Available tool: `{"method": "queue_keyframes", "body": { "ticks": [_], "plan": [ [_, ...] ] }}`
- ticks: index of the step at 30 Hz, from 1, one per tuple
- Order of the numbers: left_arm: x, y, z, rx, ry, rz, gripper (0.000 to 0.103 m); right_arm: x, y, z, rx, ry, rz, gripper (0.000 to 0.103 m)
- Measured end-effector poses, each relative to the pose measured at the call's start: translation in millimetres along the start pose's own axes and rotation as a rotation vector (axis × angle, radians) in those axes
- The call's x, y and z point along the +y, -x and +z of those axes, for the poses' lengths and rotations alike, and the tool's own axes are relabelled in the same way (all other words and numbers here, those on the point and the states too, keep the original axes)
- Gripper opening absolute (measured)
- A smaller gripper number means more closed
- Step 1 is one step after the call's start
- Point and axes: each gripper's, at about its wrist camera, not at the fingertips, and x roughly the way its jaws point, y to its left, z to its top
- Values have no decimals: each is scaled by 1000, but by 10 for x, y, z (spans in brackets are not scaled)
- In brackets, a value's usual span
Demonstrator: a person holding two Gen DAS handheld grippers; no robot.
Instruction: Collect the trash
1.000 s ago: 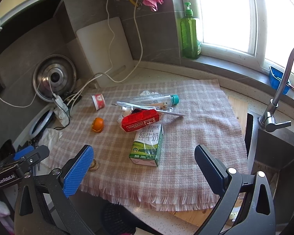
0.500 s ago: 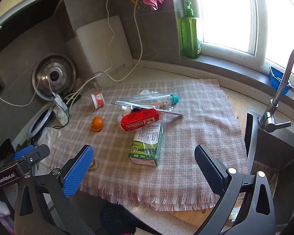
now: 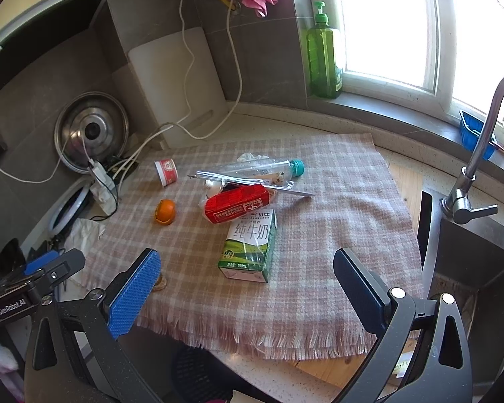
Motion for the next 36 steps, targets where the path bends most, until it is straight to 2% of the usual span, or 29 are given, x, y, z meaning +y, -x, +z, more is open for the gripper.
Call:
{"method": "queue_keyframes", "body": {
  "ticks": [11,21,30,31,33,36],
  "plan": [
    [-7,3,-119,4,7,2,103,-23,-3,-28,7,-7,-2,101],
    [70,-9,-98,28,14,4,103,-60,-65,-45,26,-9,-10,101],
    [302,-184,-139,97,49,1,103,-384,-176,-52,68,-89,-18,101],
    [326,-205,-152,101,55,2,102,-407,-201,-50,76,-94,-13,101],
    [380,-263,-191,120,67,1,93,-432,-268,-54,96,-98,-11,100],
    [448,-367,-242,152,75,0,85,-436,-389,-63,133,-107,8,99]
  ]
}}
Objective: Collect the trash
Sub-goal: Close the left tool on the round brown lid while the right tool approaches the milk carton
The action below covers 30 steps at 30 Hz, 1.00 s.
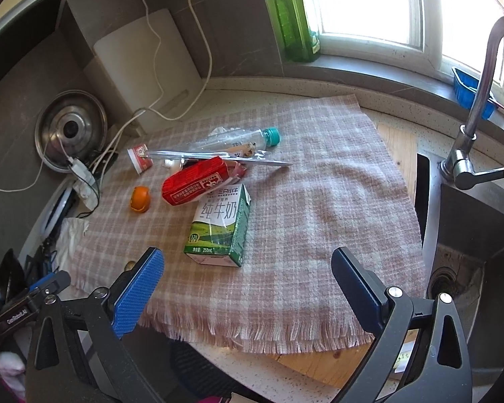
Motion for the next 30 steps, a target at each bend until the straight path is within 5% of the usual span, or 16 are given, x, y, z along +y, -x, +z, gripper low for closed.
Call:
{"method": "queue_keyframes", "body": {
  "ticks": [6,8,30],
  "plan": [
    [63,-288,-86,71,2,-19,64,147,-258,39,52,34,42,97],
    [44,-379,-113,91,-4,-22,60,210,-356,67,71,54,50,90],
    [-123,-937,-48,146,-77,-13,49,472,-1110,198,184,96,5,87]
  ]
}}
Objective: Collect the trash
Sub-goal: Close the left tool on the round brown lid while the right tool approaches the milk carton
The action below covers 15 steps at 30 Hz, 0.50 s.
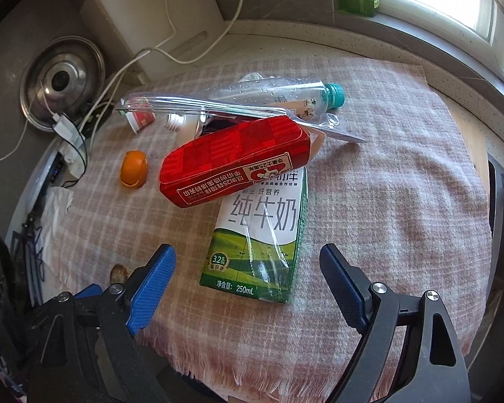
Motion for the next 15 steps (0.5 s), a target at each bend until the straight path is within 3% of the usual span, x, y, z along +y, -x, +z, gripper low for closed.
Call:
{"method": "queue_keyframes", "body": {
  "ticks": [3,6,10,15],
  "plan": [
    [20,-42,20,3,2,-3,42,26,-48,18,3,7,-19,87],
    [24,-83,37,2,-5,-4,42,39,-96,27,5,9,-42,87],
    [26,-117,49,-4,-15,0,38,36,-172,32,14,4,-71,78],
    [56,-154,76,-2,-9,-10,26,33,-260,25,25,0,-75,77]
  ]
}}
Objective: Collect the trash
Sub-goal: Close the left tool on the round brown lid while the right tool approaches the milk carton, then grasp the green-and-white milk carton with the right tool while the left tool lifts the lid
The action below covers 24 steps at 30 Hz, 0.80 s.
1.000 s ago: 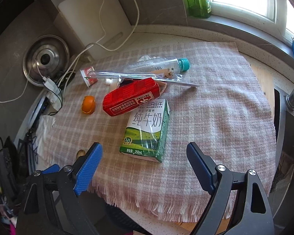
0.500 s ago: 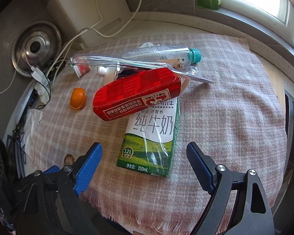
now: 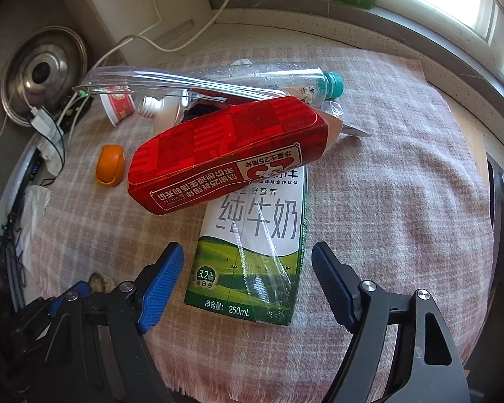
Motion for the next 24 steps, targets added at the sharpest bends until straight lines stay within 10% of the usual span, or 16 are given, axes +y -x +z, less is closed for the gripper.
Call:
{"method": "queue_keyframes", "body": {
  "ticks": [24],
  "plan": [
    [52,-4,-35,-9,17,-28,6,-405,120,-120,15,-50,15,67]
  ]
}}
